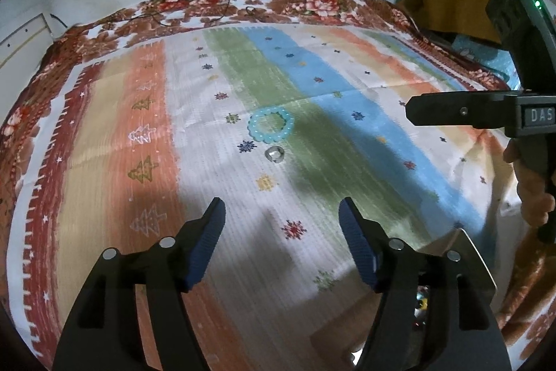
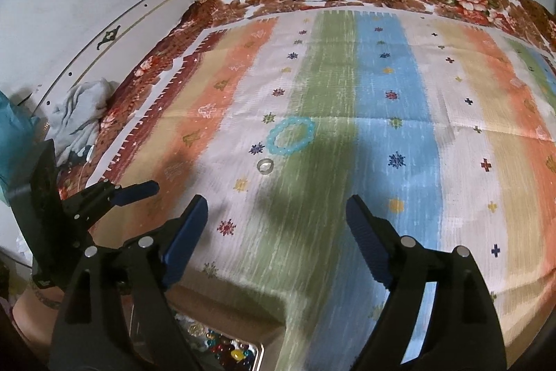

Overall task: Organize jewelry
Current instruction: 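Move left tool to silver ring while right tool approaches light-blue bead bracelet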

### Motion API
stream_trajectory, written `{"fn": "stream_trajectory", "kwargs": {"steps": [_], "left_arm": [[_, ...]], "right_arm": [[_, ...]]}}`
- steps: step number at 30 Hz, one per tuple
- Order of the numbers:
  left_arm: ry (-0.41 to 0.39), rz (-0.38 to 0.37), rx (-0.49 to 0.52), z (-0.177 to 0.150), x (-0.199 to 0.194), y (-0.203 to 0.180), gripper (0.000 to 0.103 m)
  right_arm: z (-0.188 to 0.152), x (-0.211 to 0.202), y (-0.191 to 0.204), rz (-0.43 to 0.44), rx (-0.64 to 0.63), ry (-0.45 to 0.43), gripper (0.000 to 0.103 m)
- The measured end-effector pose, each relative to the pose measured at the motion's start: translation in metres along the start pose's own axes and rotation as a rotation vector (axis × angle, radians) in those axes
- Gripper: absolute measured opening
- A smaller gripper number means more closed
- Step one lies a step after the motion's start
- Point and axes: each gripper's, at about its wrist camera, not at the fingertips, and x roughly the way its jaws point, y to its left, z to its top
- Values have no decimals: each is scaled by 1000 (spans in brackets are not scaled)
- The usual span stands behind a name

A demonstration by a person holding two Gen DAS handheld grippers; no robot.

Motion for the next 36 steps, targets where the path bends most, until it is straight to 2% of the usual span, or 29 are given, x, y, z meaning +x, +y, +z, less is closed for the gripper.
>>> {"fn": "stream_trajectory", "kwargs": {"steps": [2, 8, 17, 28, 36], "left_arm": [[0, -5, 7, 4, 4, 1, 74], [9, 2, 23, 16, 22, 9, 81], [43, 0, 43, 26, 48, 17, 87], [72, -55, 77, 32, 71, 15, 88], [118, -99, 118, 35, 95, 11, 79]], "right_arm": [[4, 5, 1, -2, -8, 6, 86], [15, 24, -4, -19, -6, 32, 86], [31, 44, -14, -34, 13, 51, 91], [45, 74, -26, -68, 33, 85, 91], [51, 103, -37, -81, 60, 137, 91]]}}
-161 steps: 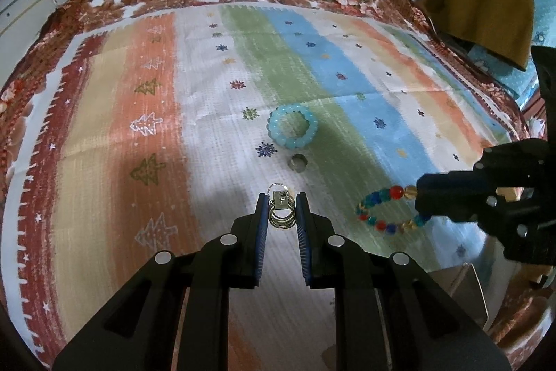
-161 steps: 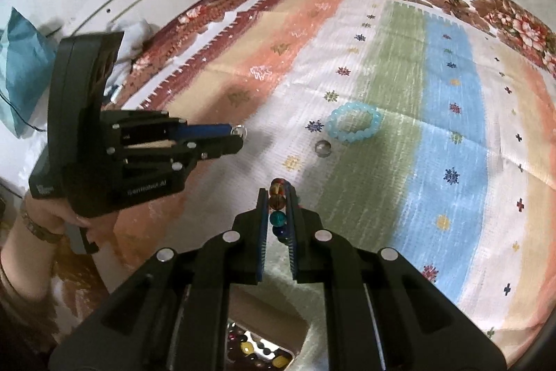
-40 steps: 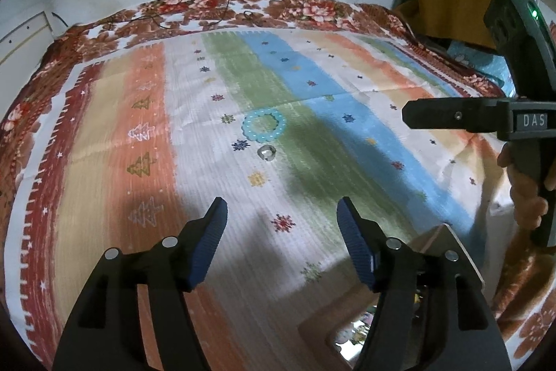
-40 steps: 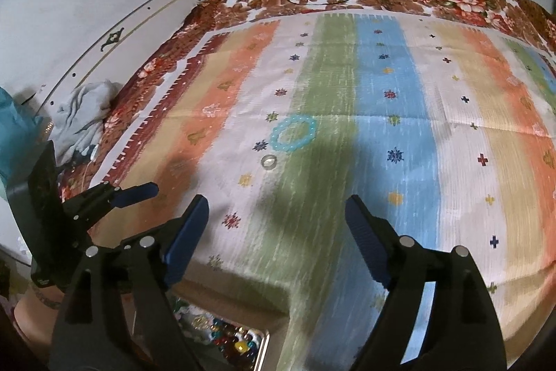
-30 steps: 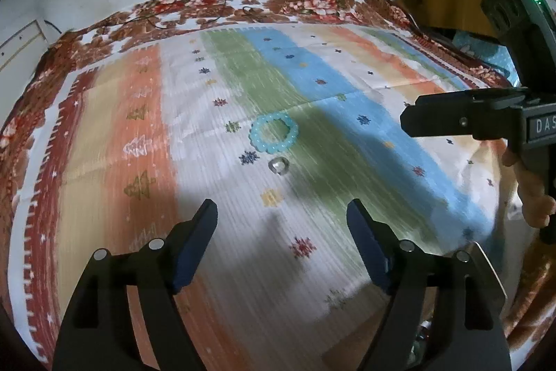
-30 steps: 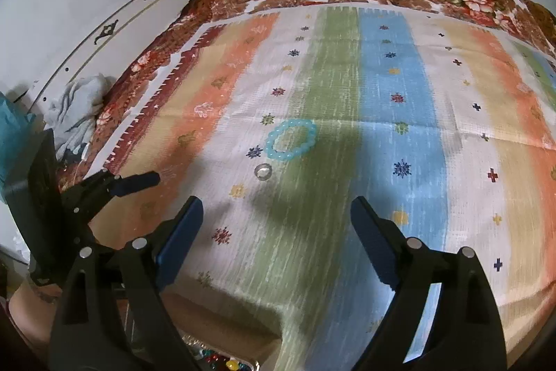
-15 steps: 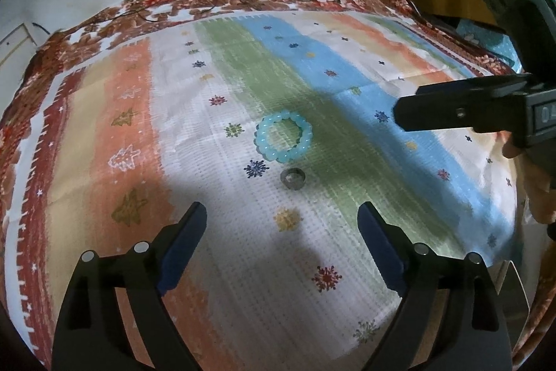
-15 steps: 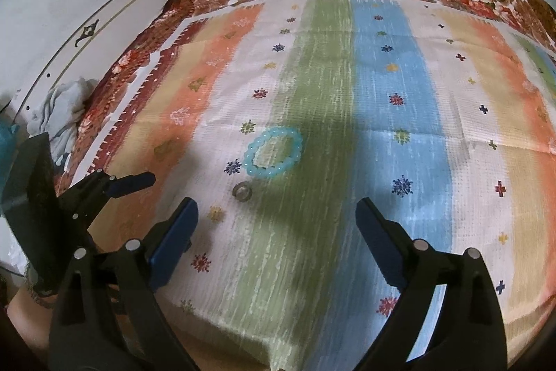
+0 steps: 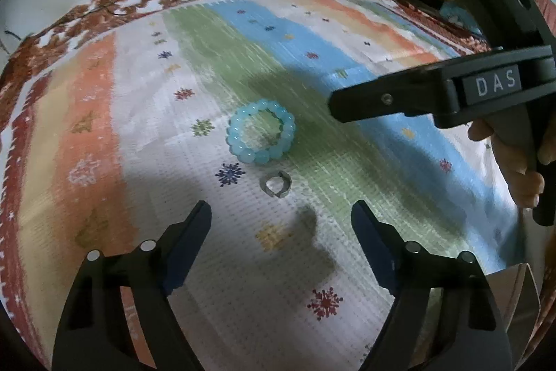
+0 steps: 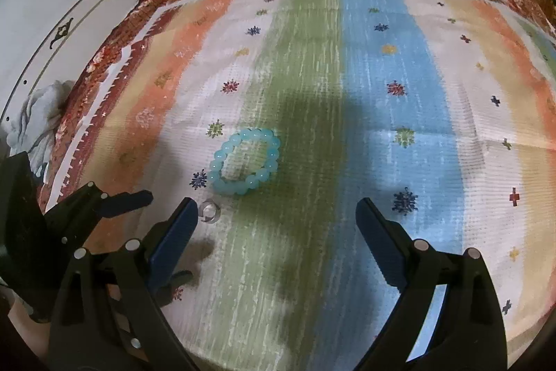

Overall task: Organize jewelry
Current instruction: 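Move left tool to silver ring while right tool approaches light-blue bead bracelet, then grasp silver ring with left tool while right tool grasps light-blue bracelet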

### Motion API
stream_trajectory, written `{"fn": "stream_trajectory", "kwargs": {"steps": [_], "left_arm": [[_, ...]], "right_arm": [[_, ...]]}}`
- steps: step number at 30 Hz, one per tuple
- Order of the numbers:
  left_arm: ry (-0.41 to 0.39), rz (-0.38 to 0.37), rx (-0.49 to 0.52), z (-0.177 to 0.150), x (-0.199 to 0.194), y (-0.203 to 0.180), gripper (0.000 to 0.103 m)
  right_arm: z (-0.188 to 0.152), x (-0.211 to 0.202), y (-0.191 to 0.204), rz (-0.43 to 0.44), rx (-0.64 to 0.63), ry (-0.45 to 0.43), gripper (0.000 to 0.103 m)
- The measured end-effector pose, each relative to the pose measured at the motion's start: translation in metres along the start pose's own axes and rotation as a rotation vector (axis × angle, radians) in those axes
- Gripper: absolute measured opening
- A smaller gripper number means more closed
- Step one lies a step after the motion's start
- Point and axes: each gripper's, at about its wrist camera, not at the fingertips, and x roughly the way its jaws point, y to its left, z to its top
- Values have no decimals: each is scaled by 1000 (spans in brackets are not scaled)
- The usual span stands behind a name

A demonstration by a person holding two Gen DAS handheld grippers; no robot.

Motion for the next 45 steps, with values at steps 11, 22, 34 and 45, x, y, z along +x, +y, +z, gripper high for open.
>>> {"fn": "stream_trajectory", "kwargs": {"steps": [11, 22, 34, 45], "left_arm": [[28, -13, -17, 7, 23, 9, 54], [19, -31, 2, 15, 34, 10, 46], [23, -40, -4, 14, 36, 12, 20], [11, -36, -17, 14, 32, 14, 19]], "right_arm": [[13, 31, 1, -30, -2, 46, 86], [24, 60, -2, -39, -4, 77, 71], [29, 73, 3, -112, -48, 85, 52], [26, 69, 3, -100, -77, 76, 13]]}}
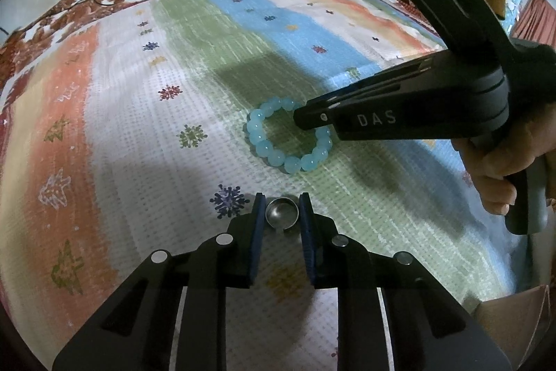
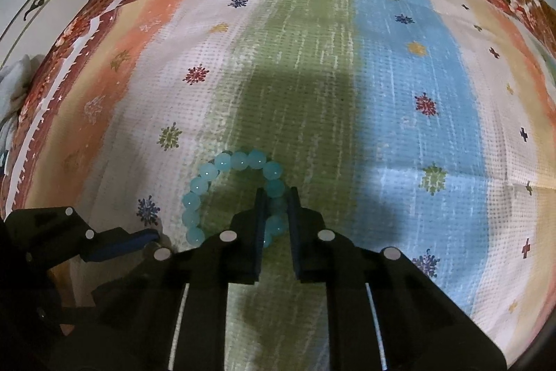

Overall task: Organize jewelry
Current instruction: 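Grasp silver ring with left tool while right tool grasps light-blue bracelet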

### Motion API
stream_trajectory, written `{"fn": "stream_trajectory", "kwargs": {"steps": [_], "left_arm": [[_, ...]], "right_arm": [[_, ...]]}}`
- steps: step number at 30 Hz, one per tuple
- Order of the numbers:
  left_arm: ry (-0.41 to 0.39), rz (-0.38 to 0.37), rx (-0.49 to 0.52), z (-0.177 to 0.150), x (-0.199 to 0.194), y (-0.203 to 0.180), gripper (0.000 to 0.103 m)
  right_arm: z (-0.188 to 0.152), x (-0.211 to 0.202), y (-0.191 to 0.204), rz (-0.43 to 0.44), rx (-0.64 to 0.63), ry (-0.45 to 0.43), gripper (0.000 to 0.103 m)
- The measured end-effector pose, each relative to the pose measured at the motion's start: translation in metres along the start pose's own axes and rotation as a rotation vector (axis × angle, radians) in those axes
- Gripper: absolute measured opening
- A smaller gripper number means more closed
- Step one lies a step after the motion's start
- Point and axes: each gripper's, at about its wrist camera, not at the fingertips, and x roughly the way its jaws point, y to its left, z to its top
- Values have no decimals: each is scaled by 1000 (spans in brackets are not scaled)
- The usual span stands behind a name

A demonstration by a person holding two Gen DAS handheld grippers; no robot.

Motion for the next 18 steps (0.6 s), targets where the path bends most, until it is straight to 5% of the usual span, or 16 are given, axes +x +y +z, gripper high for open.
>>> {"fn": "stream_trajectory", "kwargs": {"steps": [18], "left_arm": [[-69, 45, -71, -5, -43, 9, 19]], "right_arm": [[-8, -50, 18, 38, -5, -79, 13]]}}
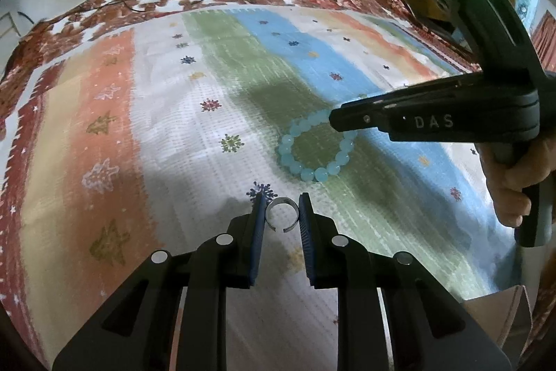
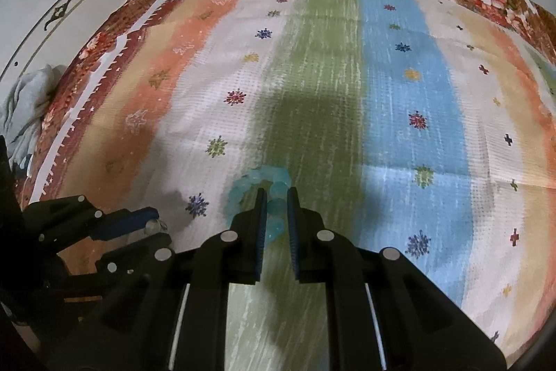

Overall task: Organize jewelry
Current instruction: 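Grasp silver ring with left tool while right tool grasps light-blue bracelet, then carry silver ring and light-blue bracelet over the silver tin with both tools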

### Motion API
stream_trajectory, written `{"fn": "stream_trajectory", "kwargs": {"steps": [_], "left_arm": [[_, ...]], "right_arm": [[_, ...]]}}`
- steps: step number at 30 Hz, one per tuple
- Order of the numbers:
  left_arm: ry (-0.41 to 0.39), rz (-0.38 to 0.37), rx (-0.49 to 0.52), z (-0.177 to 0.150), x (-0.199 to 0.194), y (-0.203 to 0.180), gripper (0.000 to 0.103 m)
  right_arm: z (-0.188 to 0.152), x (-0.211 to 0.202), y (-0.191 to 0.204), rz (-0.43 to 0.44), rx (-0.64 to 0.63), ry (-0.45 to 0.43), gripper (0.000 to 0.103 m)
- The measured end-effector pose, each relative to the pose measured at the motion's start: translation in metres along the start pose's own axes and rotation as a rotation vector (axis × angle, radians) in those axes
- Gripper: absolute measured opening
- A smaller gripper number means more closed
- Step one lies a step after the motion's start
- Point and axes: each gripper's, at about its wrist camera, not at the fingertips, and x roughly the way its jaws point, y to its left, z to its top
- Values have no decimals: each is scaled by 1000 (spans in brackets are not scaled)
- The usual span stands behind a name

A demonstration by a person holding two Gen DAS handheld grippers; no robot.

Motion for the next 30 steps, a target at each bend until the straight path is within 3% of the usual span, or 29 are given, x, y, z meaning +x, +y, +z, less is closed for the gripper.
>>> {"fn": "stream_trajectory", "kwargs": {"steps": [4, 30], "left_arm": [[-17, 7, -20, 0, -10, -3, 19], [-140, 11, -48, -25, -76, -29, 19]], "right_arm": [[-9, -10, 12, -53, -56, -23, 13], [-56, -97, 42, 33, -92, -147, 13]]}}
